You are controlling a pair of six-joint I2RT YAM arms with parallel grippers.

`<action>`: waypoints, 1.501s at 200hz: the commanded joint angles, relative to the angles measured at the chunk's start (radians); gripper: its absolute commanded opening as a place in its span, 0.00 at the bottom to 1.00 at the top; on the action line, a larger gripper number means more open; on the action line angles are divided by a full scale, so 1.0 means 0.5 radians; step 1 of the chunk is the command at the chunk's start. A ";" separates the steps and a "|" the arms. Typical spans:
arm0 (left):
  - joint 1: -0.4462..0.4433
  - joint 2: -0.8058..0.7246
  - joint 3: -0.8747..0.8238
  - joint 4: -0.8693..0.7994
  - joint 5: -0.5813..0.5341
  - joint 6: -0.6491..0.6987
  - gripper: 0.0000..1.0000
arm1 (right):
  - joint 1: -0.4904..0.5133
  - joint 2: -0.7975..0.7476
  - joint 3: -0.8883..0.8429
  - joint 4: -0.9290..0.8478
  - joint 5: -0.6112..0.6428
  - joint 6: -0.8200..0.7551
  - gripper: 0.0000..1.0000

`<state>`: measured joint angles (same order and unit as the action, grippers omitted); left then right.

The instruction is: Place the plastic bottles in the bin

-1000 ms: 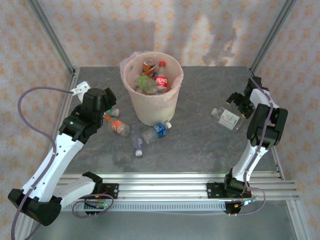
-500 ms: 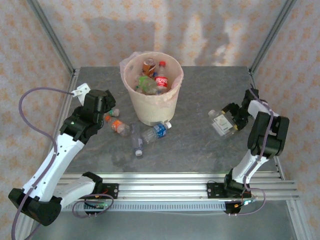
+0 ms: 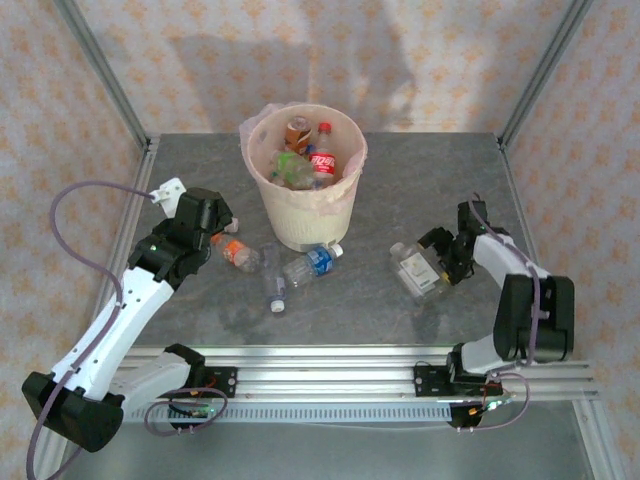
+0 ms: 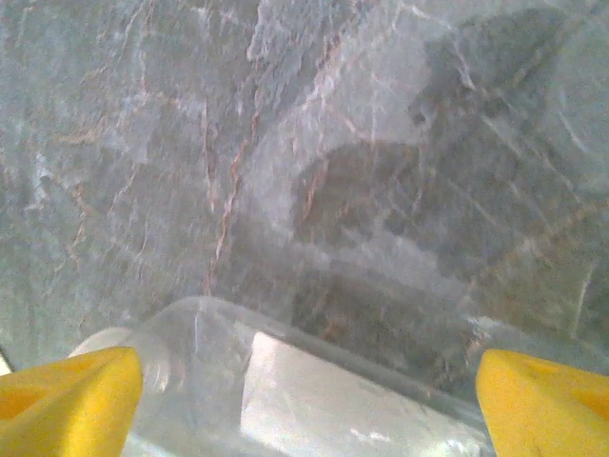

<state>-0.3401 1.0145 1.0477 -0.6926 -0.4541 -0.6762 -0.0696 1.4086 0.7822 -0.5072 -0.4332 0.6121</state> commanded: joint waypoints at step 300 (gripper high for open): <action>0.017 -0.054 0.003 -0.069 -0.083 -0.041 1.00 | 1.125 0.526 0.819 -1.247 1.324 -0.498 0.99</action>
<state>-0.3393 1.0142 1.0458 -0.6922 -0.4541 -0.6842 0.5163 1.6463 1.1439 -1.1110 0.1467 0.3790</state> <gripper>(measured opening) 0.999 0.992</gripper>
